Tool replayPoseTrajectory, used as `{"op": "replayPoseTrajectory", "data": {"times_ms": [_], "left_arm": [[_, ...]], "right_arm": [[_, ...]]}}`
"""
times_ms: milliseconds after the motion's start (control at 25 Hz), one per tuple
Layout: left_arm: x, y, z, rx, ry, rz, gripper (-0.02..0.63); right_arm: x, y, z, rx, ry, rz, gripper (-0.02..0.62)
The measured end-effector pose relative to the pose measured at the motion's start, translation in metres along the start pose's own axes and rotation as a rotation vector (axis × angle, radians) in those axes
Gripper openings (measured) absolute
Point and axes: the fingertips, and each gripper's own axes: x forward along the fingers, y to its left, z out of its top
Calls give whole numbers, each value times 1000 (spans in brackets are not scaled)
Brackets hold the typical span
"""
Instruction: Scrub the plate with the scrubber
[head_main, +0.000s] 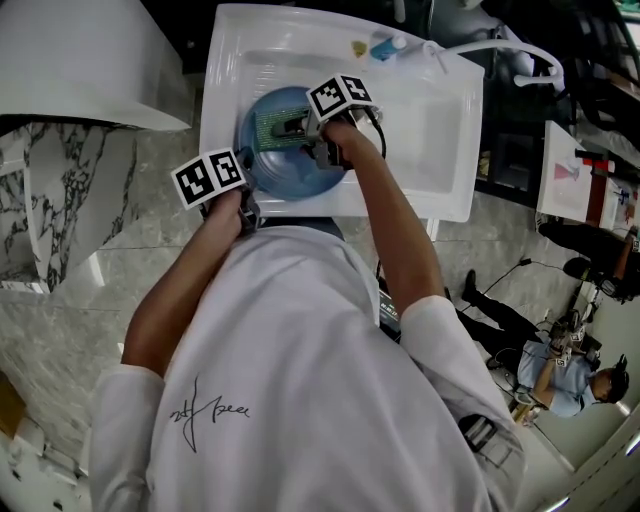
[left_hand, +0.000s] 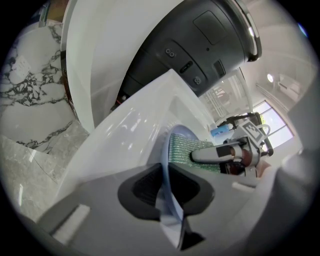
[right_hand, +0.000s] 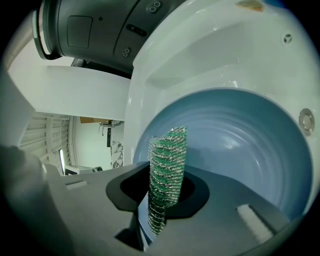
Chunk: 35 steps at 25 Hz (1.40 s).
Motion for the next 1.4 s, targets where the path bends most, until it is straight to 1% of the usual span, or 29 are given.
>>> {"op": "replayPoseTrajectory", "data": {"times_ms": [640,1400], "left_arm": [[0,0,-1,-6,5,-11,87],[-1,2,-2,-11,9,-20,87]], "right_arm": [[-16,-24,2,51,14,-41,69],[-35,-44,0,68,2,-94,71]]}}
